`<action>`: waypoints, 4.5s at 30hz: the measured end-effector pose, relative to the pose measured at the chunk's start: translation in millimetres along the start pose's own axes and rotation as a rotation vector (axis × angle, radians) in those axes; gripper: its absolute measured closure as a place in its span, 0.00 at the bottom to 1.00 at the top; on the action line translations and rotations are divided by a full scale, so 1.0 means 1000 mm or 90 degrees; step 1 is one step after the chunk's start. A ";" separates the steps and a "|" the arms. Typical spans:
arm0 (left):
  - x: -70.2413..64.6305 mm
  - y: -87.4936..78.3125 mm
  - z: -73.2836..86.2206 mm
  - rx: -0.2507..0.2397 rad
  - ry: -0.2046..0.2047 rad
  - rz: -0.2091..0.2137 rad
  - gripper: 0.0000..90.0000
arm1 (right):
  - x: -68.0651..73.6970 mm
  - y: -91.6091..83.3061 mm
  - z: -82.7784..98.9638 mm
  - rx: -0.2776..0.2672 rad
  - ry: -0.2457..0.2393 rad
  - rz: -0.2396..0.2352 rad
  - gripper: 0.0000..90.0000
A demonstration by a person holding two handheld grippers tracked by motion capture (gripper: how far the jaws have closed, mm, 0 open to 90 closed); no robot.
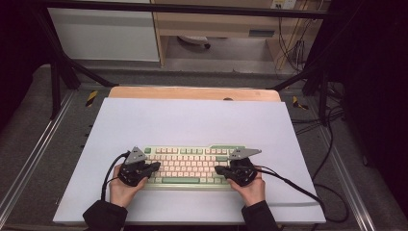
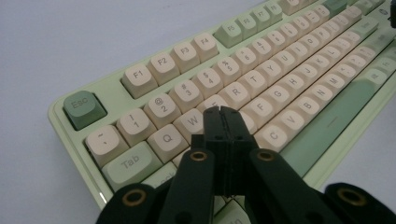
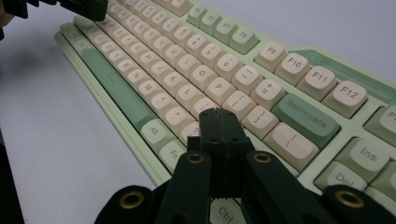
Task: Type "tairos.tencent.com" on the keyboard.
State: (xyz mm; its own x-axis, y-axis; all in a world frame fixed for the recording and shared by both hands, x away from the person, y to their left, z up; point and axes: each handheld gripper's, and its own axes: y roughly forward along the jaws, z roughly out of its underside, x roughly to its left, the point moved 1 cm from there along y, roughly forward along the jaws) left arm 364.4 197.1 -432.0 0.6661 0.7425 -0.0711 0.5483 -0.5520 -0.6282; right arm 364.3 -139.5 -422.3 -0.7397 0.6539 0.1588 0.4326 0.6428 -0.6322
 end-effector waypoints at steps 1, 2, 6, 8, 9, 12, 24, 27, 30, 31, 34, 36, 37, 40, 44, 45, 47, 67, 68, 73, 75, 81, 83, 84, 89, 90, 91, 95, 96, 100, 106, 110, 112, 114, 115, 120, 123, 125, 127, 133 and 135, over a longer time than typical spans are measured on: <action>0.000 0.001 0.000 0.000 0.000 -0.001 1.00 | 0.000 0.000 0.000 0.000 0.002 0.000 1.00; 0.000 0.001 0.000 0.003 0.002 -0.001 1.00 | 0.000 0.000 0.000 0.002 0.001 0.001 1.00; 0.000 0.004 0.000 0.005 0.002 -0.002 1.00 | 0.000 0.000 0.000 0.001 0.001 0.001 1.00; -0.001 0.005 0.000 0.006 0.002 -0.002 1.00 | 0.000 0.000 0.000 0.002 0.001 0.001 1.00; -0.001 0.005 0.000 0.006 0.003 -0.002 1.00 | 0.000 0.000 0.000 0.001 0.001 0.001 1.00; -0.001 0.005 0.000 0.007 0.006 -0.001 1.00 | 0.000 0.000 0.001 0.001 0.001 0.001 1.00; -0.003 0.008 0.002 0.011 0.015 -0.003 1.00 | 0.001 0.001 0.001 0.003 -0.004 0.001 1.00; -0.003 0.005 0.001 0.003 0.014 -0.002 1.00 | 0.001 0.001 0.002 0.002 -0.004 0.001 1.00; -0.002 0.002 0.001 0.000 0.012 -0.001 1.00 | 0.001 0.001 0.002 0.002 -0.004 0.001 1.00; -0.002 0.001 0.001 0.000 0.012 -0.001 1.00 | 0.001 0.001 0.002 0.002 -0.004 0.002 1.00; -0.001 -0.001 0.002 -0.003 0.009 0.002 1.00 | 0.001 0.001 0.001 0.002 -0.005 0.002 1.00; 0.000 -0.003 0.002 -0.006 0.009 0.001 1.00 | 0.001 0.001 0.001 0.002 -0.002 0.001 1.00; 0.000 -0.004 0.002 -0.007 0.008 0.002 1.00 | 0.001 0.001 0.001 0.000 -0.002 0.001 1.00; 0.000 -0.006 0.003 -0.008 0.008 0.003 1.00 | 0.001 0.001 0.001 0.001 -0.002 0.000 1.00; 0.001 -0.008 0.004 -0.012 0.005 0.005 1.00 | 0.002 0.001 0.001 0.000 0.001 -0.002 1.00; 0.001 -0.009 0.004 -0.013 0.007 0.005 1.00 | 0.002 0.001 0.001 0.000 0.000 -0.002 1.00; 0.001 -0.009 0.004 -0.013 0.008 0.006 1.00 | 0.002 0.002 0.000 -0.001 0.002 -0.004 1.00; 0.002 -0.013 0.007 -0.012 0.009 0.011 1.00 | 0.011 0.013 -0.004 0.006 -0.007 -0.018 1.00; 0.002 -0.012 0.007 -0.011 0.009 0.011 1.00 | 0.012 0.014 -0.004 0.007 -0.008 -0.019 1.00; 0.002 -0.012 0.007 -0.011 0.010 0.011 1.00 | 0.015 0.019 -0.004 0.012 -0.010 -0.023 1.00; 0.002 -0.012 0.007 -0.011 0.009 0.011 1.00 | 0.016 0.021 -0.005 0.012 -0.012 -0.024 1.00; 0.002 -0.012 0.007 -0.011 0.010 0.012 1.00 | 0.020 0.027 -0.006 0.016 -0.018 -0.027 1.00; 0.002 -0.012 0.007 -0.011 0.010 0.011 1.00 | 0.019 0.028 -0.006 0.018 -0.018 -0.025 1.00; 0.002 -0.012 0.007 -0.011 0.009 0.012 1.00 | 0.019 0.029 -0.005 0.016 -0.017 -0.026 1.00; 0.001 -0.012 0.007 -0.010 0.009 0.012 1.00 | 0.020 0.032 -0.005 0.019 -0.021 -0.028 1.00; 0.001 -0.012 0.007 -0.010 0.009 0.012 1.00 | 0.021 0.033 -0.005 0.019 -0.020 -0.027 1.00; 0.002 -0.012 0.007 -0.010 0.009 0.012 1.00 | 0.021 0.033 -0.006 0.019 -0.021 -0.028 1.00; 0.002 -0.012 0.007 -0.011 0.009 0.012 1.00 | 0.021 0.034 -0.006 0.018 -0.024 -0.029 1.00; 0.002 -0.012 0.007 -0.011 0.009 0.011 1.00 | 0.021 0.034 -0.005 0.019 -0.022 -0.029 1.00; 0.002 -0.012 0.007 -0.011 0.009 0.011 1.00 | 0.021 0.035 -0.005 0.019 -0.023 -0.028 1.00; 0.002 -0.012 0.007 -0.011 0.009 0.011 1.00 | 0.021 0.037 -0.004 0.023 -0.027 -0.027 1.00; 0.002 -0.013 0.007 -0.012 0.008 0.011 1.00 | 0.021 0.034 -0.005 0.020 -0.027 -0.024 1.00; 0.002 -0.013 0.007 -0.012 0.008 0.012 1.00 | 0.021 0.031 -0.007 0.016 -0.028 -0.023 1.00; 0.002 -0.013 0.007 -0.012 0.009 0.013 1.00 | 0.020 0.028 -0.008 0.015 -0.030 -0.019 1.00; 0.001 -0.013 0.007 -0.012 0.009 0.015 1.00 | 0.020 0.026 -0.008 0.014 -0.030 -0.018 1.00; 0.000 -0.014 0.006 -0.012 0.011 0.015 1.00 | 0.018 0.022 -0.008 0.014 -0.031 -0.013 1.00; -0.001 -0.014 0.006 -0.012 0.010 0.014 1.00 | 0.015 0.019 -0.007 0.013 -0.027 -0.011 1.00; -0.001 -0.013 0.006 -0.012 0.010 0.014 1.00 | 0.013 0.017 -0.006 0.013 -0.025 -0.010 1.00; -0.001 -0.013 0.005 -0.013 0.010 0.016 1.00 | 0.012 0.016 -0.004 0.014 -0.022 -0.008 1.00; -0.004 -0.012 0.004 -0.011 0.011 0.016 1.00 | 0.008 0.011 -0.001 0.015 -0.018 -0.004 1.00; -0.005 -0.012 0.003 -0.012 0.012 0.016 1.00 | 0.008 0.010 0.000 0.015 -0.016 -0.004 1.00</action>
State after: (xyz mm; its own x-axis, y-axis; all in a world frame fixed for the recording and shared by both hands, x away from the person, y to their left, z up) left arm 352.8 201.4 -426.5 0.6891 0.7211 -0.0715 0.5405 -0.5772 -0.6121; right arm 363.3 -127.8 -427.2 -0.7555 0.6393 0.1432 0.4161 0.6371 -0.6488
